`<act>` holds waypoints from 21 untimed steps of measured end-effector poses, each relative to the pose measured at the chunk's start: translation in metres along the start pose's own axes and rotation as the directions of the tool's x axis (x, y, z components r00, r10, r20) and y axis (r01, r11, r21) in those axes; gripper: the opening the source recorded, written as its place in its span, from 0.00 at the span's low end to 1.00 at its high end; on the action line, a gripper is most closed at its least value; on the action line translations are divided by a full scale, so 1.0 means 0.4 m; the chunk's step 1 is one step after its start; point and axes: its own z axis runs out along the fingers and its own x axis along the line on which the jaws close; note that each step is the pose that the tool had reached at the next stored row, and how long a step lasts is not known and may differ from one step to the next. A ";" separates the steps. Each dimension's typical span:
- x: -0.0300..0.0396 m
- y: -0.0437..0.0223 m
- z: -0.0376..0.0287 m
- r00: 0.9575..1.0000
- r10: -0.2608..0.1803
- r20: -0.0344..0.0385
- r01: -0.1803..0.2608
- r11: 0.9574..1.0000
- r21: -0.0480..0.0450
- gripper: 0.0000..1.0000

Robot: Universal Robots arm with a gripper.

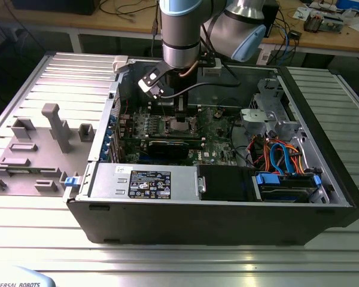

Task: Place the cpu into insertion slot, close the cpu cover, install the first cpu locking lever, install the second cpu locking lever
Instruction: 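Place the cpu into insertion slot, then close the cpu cover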

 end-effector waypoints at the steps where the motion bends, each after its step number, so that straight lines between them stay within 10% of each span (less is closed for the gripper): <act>1: 0.000 0.000 0.000 1.000 0.000 0.000 0.000 1.000 0.000 0.11; 15: 0.000 0.000 -0.001 1.000 0.000 -0.001 0.000 1.000 0.000 0.11; 21: 0.000 0.002 -0.029 1.000 0.000 -0.001 0.000 1.000 0.000 0.11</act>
